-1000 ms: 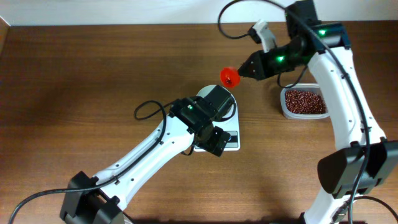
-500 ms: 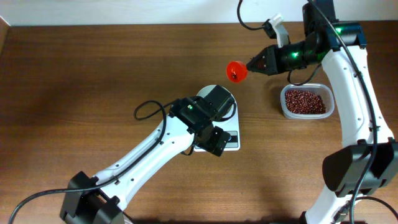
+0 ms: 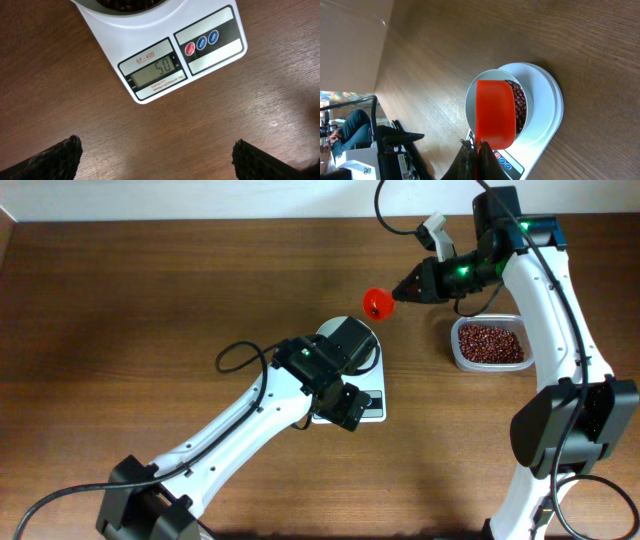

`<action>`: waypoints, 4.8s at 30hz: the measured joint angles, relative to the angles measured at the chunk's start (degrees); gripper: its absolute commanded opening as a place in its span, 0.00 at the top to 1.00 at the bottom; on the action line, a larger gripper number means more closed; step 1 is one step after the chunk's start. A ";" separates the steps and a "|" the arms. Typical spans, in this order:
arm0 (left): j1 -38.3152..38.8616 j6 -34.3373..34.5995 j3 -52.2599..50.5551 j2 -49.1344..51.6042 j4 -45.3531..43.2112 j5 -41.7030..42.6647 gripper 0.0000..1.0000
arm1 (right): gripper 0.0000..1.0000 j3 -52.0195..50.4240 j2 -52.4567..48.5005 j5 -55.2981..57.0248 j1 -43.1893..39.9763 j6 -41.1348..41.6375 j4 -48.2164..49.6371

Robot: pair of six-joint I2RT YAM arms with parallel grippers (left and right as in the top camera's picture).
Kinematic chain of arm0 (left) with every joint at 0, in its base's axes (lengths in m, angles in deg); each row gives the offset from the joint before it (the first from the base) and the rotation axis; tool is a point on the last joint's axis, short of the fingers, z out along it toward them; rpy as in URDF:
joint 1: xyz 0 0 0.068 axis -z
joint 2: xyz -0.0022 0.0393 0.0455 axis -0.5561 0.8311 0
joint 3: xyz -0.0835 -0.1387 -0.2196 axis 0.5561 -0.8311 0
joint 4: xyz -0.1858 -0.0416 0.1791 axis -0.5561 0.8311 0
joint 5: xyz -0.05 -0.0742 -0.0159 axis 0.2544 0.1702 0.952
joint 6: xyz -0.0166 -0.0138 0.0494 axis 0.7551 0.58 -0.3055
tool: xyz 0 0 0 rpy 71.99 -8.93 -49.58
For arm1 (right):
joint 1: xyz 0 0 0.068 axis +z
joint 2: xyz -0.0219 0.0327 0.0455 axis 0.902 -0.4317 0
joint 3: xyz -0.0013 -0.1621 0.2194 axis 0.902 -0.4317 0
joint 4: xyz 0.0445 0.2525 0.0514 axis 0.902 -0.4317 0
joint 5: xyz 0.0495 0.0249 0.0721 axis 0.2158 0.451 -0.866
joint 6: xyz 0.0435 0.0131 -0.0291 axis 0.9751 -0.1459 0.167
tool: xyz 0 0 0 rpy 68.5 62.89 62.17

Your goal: Scoop item into bowl and weigh 50g on scale

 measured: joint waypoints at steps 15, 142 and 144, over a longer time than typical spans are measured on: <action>0.00 0.00 0.00 0.00 0.02 0.02 0.01 | 0.96 0.00 0.00 0.15 0.00 0.04 -0.68; 0.00 0.00 0.00 0.00 0.00 0.02 0.01 | 0.96 -3.08 -5.49 38.75 -15.47 16.52 -4.94; 0.00 0.00 0.00 0.00 0.00 0.02 0.01 | 0.96 -3.21 -5.49 38.84 -18.10 16.50 -3.65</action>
